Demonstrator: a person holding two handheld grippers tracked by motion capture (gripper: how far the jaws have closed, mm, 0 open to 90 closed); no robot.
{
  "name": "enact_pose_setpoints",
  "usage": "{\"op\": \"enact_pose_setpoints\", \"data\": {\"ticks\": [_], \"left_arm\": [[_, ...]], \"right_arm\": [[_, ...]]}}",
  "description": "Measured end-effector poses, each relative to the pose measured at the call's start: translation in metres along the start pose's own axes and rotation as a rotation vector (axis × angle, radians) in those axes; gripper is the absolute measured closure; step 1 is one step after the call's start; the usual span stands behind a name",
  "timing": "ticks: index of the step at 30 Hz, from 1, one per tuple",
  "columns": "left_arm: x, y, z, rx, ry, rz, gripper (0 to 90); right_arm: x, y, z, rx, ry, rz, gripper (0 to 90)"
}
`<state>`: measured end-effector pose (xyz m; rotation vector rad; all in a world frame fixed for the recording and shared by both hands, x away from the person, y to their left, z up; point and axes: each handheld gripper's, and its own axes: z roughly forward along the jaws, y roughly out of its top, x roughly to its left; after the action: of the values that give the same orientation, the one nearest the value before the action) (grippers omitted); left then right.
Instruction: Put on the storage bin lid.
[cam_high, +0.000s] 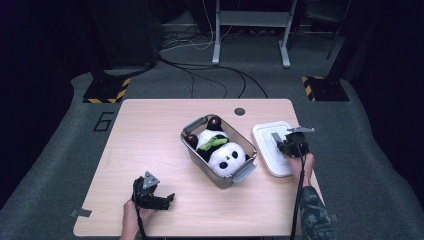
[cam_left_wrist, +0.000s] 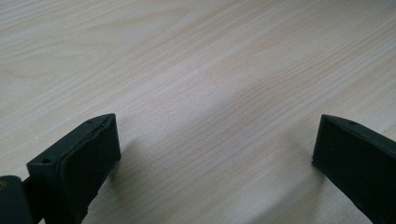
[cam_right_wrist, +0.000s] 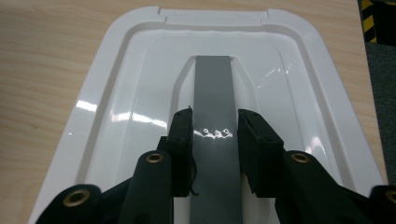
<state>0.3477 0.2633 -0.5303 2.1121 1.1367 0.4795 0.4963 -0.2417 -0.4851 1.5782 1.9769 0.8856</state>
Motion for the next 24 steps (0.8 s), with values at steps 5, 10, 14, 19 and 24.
{"op": "enact_pose_setpoints", "data": {"ticks": [5,10,14,19,24], "left_arm": [[0.0,0.0,0.0,-0.002,0.001,0.003,1.1],[0.0,0.0,0.0,-0.002,0.002,0.003,1.3],[0.0,0.0,0.0,-0.004,0.004,0.002,1.5],[0.001,0.0,0.0,-0.002,0.004,0.004,1.6],[0.0,0.0,0.0,-0.004,0.006,0.001,1.6]], "right_arm": [[0.001,0.011,-0.017,-0.022,0.01,-0.01,66.6],[0.003,0.022,-0.033,-0.056,0.005,-0.022,66.6],[0.006,0.031,-0.045,-0.079,0.008,-0.036,66.6],[0.011,0.042,-0.06,-0.109,0.008,-0.055,66.6],[0.018,0.053,-0.074,-0.137,0.016,-0.073,66.6]]}}
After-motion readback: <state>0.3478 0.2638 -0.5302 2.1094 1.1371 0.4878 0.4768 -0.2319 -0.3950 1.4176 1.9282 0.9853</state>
